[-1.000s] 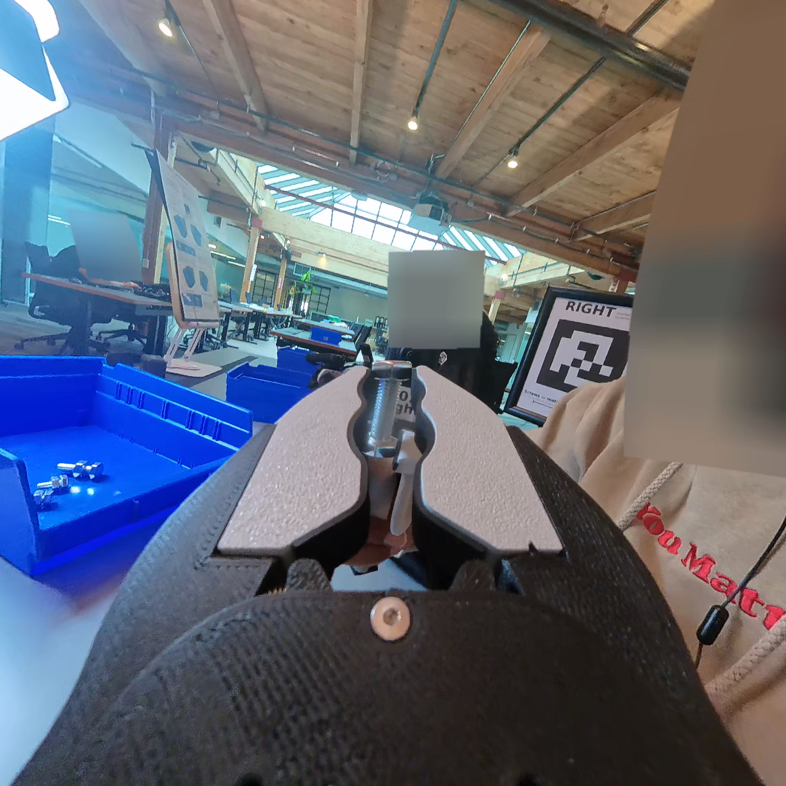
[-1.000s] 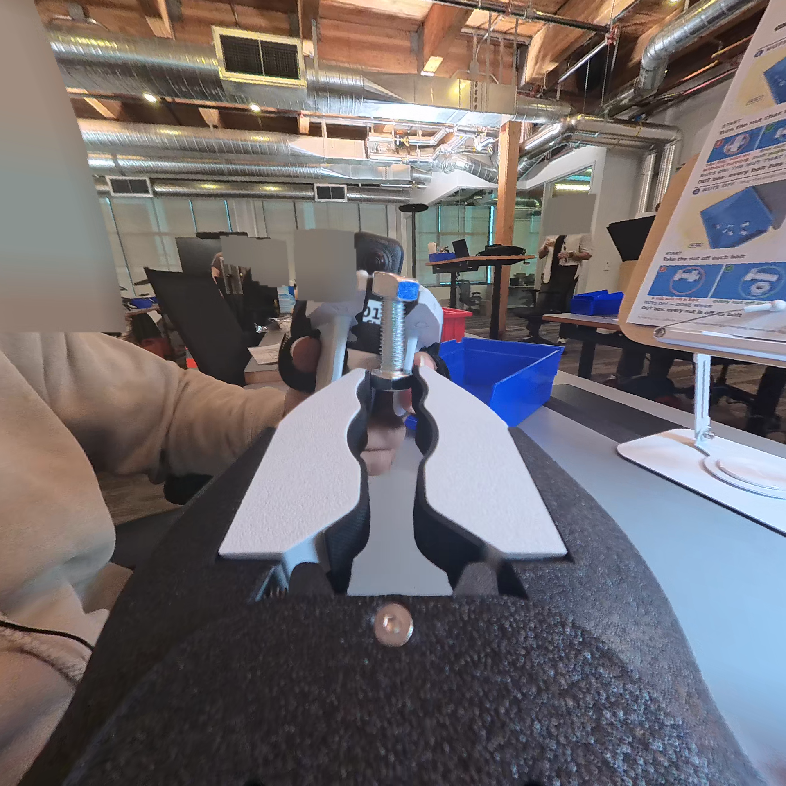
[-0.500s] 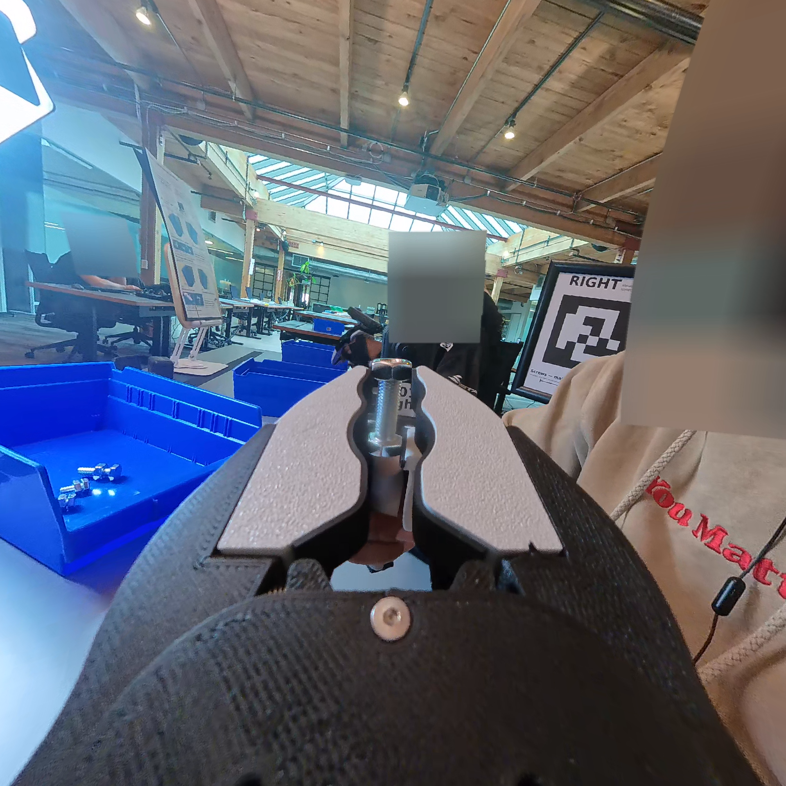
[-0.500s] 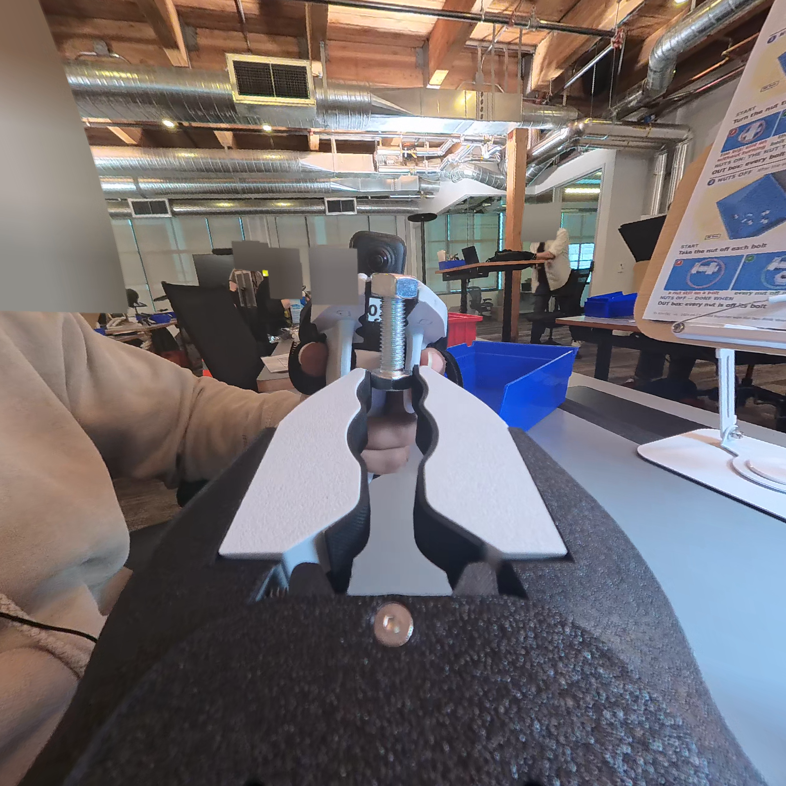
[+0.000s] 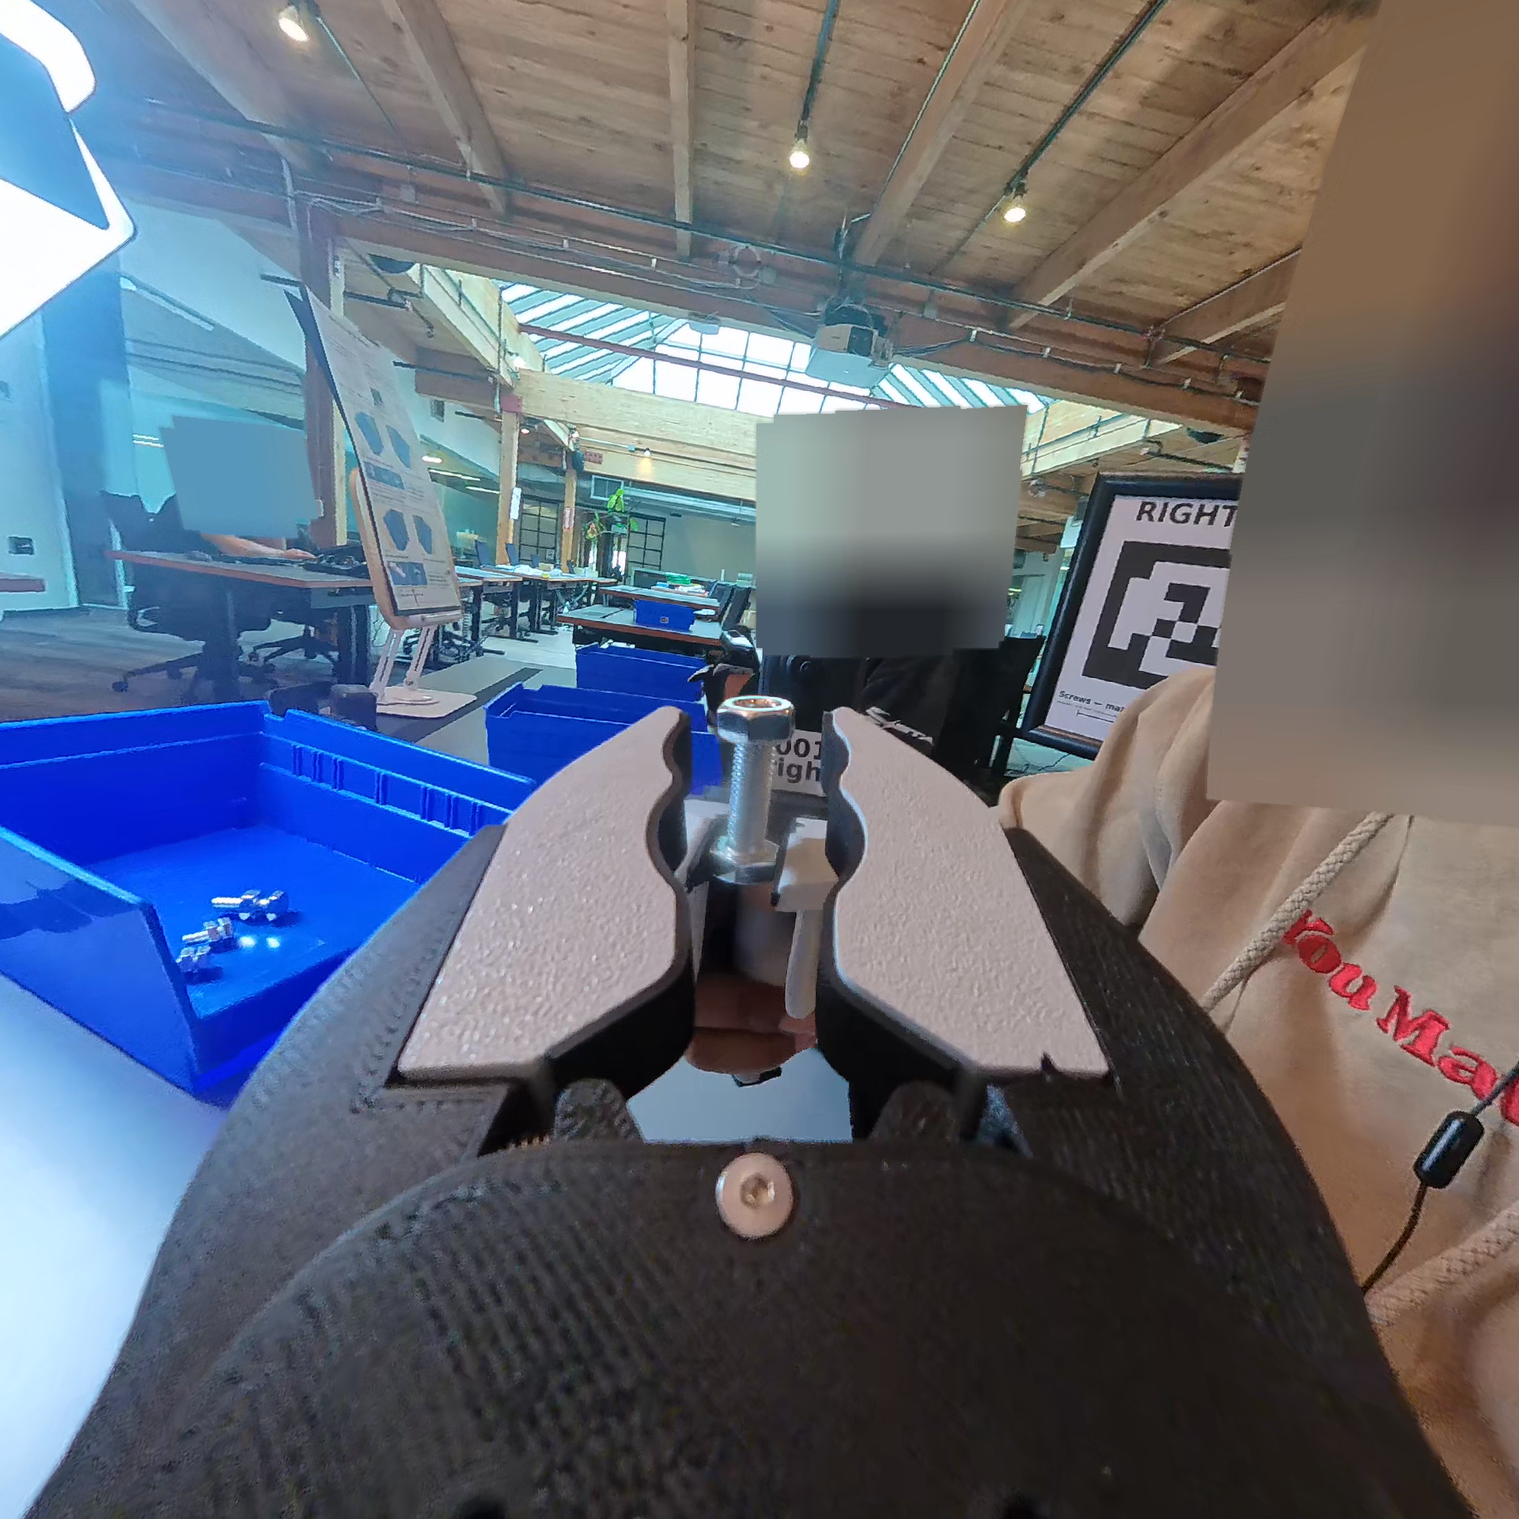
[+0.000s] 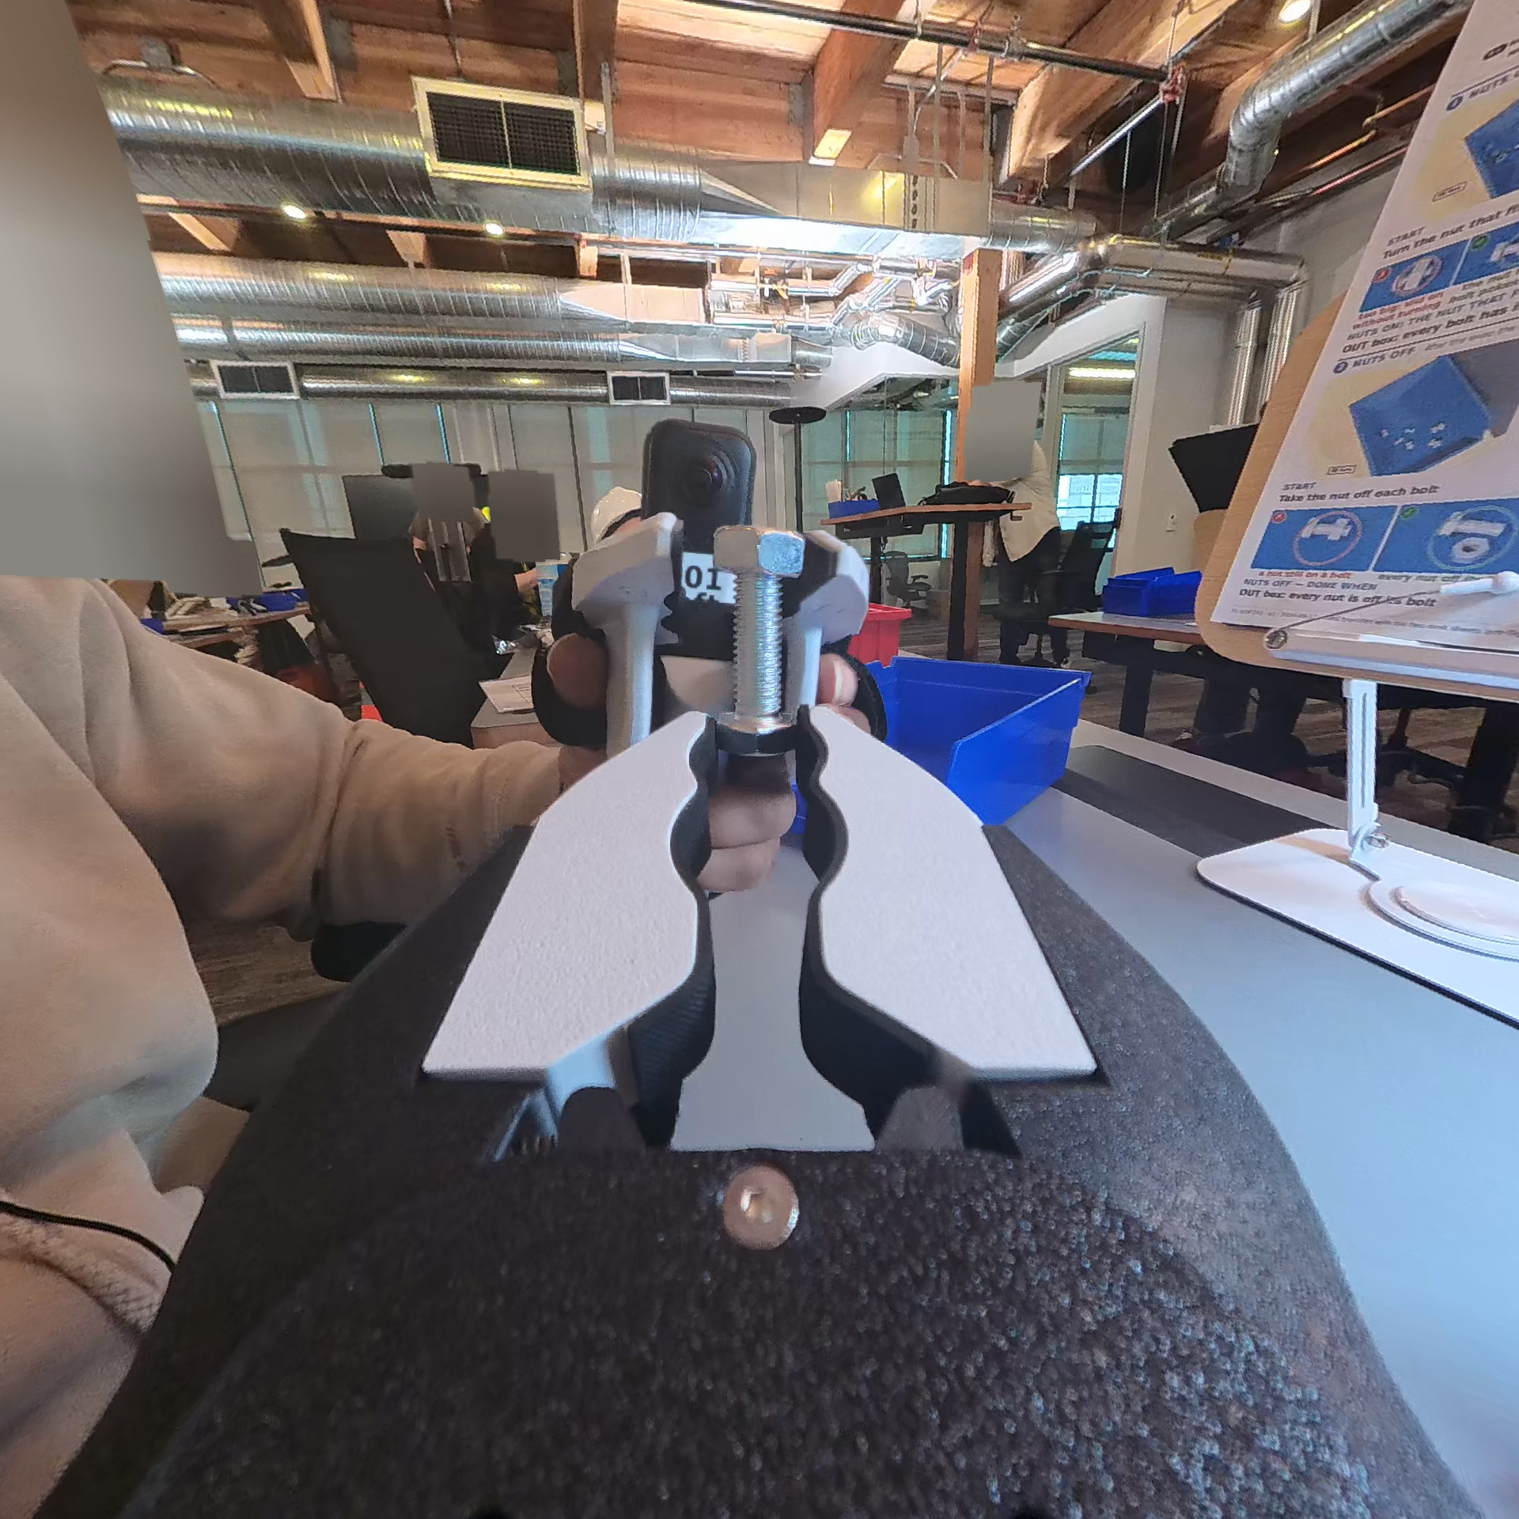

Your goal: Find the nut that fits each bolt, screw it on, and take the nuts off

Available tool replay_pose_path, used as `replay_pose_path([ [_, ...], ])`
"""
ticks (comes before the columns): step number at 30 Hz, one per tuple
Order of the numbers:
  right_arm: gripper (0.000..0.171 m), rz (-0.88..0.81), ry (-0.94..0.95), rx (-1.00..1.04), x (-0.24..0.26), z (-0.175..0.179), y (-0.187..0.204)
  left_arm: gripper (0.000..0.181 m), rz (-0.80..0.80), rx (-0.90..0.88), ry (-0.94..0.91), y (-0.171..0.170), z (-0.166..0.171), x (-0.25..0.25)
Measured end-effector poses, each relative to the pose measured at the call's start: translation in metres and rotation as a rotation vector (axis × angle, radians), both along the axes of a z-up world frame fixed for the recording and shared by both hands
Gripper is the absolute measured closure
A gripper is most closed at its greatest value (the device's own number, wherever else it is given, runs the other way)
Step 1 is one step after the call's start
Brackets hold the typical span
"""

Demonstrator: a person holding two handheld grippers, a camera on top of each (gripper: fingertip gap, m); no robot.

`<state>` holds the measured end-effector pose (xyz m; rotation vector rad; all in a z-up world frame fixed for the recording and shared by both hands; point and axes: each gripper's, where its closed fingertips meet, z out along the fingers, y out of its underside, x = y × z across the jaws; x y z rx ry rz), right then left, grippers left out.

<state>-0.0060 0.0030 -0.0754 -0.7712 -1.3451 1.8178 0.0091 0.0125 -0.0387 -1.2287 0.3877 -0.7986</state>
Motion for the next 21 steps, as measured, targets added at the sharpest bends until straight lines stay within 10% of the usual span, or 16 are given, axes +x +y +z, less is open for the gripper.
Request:
replay_pose_path([
  [21, 0.153, -0.007, 0.035, -0.013, 0.003, 0.007, 0.006, 0.161, 0.127, -0.032, 0.008, 0.008, -0.007, -0.028],
])
